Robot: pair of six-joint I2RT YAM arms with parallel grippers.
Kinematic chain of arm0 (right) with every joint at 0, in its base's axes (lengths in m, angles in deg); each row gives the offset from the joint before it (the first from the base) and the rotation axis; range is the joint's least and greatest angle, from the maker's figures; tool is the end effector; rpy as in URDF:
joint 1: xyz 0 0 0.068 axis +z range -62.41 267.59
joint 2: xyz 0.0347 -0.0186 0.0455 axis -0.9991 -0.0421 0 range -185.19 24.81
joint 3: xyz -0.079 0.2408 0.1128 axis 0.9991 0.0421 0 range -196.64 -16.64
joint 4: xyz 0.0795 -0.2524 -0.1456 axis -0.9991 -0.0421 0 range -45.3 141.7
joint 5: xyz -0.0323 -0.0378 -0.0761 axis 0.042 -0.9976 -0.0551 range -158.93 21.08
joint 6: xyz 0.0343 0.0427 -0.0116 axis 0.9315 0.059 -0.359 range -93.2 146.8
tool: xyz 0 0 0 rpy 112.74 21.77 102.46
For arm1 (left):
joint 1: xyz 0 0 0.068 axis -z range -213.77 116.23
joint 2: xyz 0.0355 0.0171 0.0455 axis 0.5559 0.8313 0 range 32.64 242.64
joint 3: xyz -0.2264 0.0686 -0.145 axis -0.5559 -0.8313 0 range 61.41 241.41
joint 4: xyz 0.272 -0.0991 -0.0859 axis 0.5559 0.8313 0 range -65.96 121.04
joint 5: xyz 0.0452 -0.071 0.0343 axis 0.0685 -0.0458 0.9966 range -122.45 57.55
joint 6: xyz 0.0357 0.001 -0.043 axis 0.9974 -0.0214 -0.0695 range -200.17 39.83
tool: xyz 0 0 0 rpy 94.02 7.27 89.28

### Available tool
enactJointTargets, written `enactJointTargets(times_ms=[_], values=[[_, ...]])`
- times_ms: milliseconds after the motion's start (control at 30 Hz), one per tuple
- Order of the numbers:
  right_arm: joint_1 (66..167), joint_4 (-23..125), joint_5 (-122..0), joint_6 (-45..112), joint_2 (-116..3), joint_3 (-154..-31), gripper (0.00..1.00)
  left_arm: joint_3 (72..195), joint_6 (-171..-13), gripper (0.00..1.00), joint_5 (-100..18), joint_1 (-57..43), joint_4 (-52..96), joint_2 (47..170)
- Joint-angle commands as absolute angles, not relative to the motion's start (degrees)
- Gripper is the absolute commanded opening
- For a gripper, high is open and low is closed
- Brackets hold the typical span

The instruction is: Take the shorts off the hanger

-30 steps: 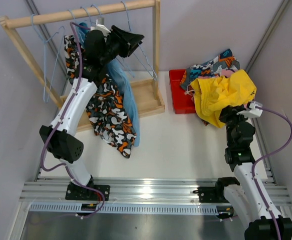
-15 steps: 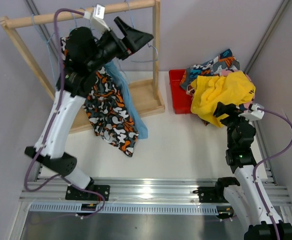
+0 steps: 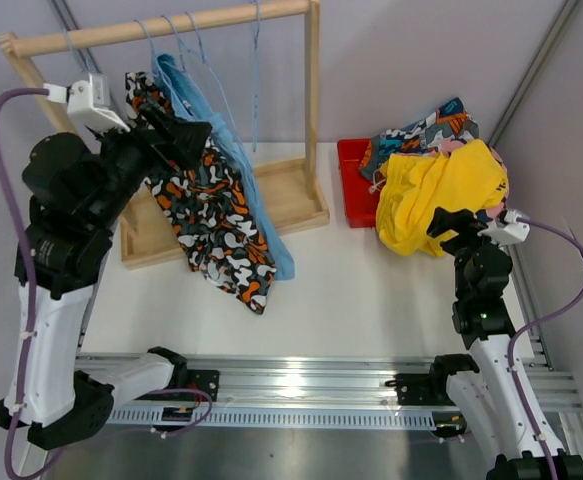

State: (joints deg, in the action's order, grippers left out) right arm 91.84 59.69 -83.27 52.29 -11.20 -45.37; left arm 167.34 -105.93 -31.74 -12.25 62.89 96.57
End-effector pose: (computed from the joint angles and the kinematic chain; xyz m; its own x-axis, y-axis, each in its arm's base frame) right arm 0.2074 0.0059 0.2960 0.0864 0.4246 -0.9013 0.1528 0.8883 0.4331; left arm 0.1750 -0.0685 0.5984 -0.1083 -0.4244 -0.8990 0.3422 0.8331 -0.4345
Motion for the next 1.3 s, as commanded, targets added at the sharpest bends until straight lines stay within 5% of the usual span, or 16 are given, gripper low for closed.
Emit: enactJointTargets(times_ms=[0, 500, 800, 900, 1000, 1033, 1100, 1233, 1267], values=[[91.9, 59.7, -83.3, 53.1, -10.3, -47.5, 0.89, 161.9, -103.3, 0.99, -28.8, -16.2, 64.2, 97.8], [92.0, 59.4, -83.9, 50.5, -7.4, -45.8, 0.89, 155.2, -108.2, 0.97, -32.0, -25.6, 50.1, 104.7], [91.8, 60.6, -83.7, 50.2, -8.7, -45.4, 0.89, 158.2, -109.4, 0.85, -34.1, -26.0, 48.2, 107.6], [91.7, 61.1, -83.6, 50.1, -8.8, -44.9, 0.89, 158.6, -109.8, 0.74, -34.2, -26.0, 47.8, 109.0], [91.6, 61.1, -83.4, 49.9, -8.8, -44.8, 0.89, 158.6, -110.3, 0.52, -34.2, -26.1, 47.2, 109.9], [91.5, 61.1, -83.4, 49.9, -8.8, -44.8, 0.89, 158.7, -110.4, 0.38, -34.1, -26.0, 47.2, 110.0], [91.5, 61.3, -83.3, 49.9, -8.8, -44.6, 0.88, 158.8, -110.2, 0.32, -33.8, -26.0, 47.2, 109.9], [91.3, 61.6, -82.8, 50.1, -9.0, -44.4, 0.88, 160.6, -108.1, 0.0, -33.0, -26.2, 48.6, 110.2], [91.3, 61.8, -82.6, 50.2, -9.0, -44.4, 0.88, 161.5, -106.9, 0.0, -33.2, -26.3, 49.0, 110.4]])
